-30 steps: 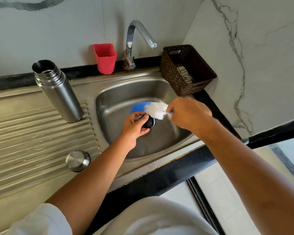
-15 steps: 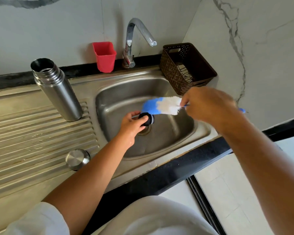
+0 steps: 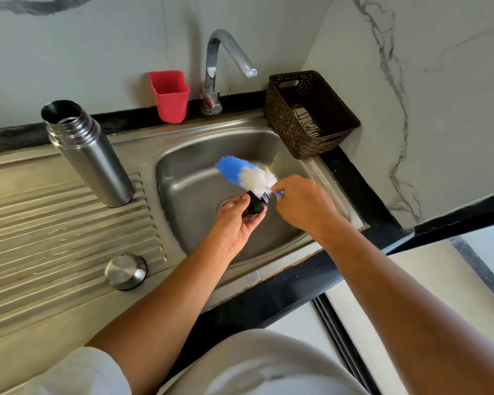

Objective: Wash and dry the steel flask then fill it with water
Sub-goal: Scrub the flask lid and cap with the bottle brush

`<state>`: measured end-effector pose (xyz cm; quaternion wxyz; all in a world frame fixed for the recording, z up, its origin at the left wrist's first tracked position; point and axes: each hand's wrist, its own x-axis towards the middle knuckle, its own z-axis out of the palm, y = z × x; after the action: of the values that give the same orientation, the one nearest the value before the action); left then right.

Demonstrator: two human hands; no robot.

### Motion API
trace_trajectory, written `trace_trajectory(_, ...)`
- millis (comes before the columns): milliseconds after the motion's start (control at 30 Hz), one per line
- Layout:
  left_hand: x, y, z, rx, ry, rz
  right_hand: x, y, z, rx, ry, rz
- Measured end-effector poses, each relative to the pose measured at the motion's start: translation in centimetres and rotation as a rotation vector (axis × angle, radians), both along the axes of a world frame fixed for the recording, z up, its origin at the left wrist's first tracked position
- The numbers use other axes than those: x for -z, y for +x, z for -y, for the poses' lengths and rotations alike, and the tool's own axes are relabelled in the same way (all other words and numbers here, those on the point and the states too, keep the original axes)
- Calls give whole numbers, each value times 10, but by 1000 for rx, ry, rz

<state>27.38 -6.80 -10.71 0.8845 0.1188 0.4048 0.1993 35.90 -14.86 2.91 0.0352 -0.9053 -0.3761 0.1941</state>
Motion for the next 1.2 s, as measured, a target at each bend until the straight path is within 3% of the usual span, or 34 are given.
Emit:
trace_trajectory(133,5,-10,-22,-123,-55,-13,1,-4,10,10,49,-68)
trace_trajectory(267,-13,-10,-11,-31,-61,45,13,4,2,73,87,-51)
trace_trajectory(467,-10,-15,-32,-169,-80,6,27,16,22,80,103,-221)
trace_trajectory(567,-17,-6,-19,-87,-5,42,41,18,17,217,218,-303)
trace_trajectory(633,-17,-4,-12,-58,38,55,47,11,9,342,269,-458)
trace_trajectory(700,-13,-8,-10,-3,103,40,51,2,4,487,293,-622)
trace_trajectory(833,-11,-19,1,199,310,-10,54,-6,-3,646,299,-761)
trace_trajectory(1000,-14,-30,-10,428,517,-60,56,7,3,607,371,-789)
trace_trajectory(1200,-12,-26,-18,435,579,-177,53,20,7,436,417,-688)
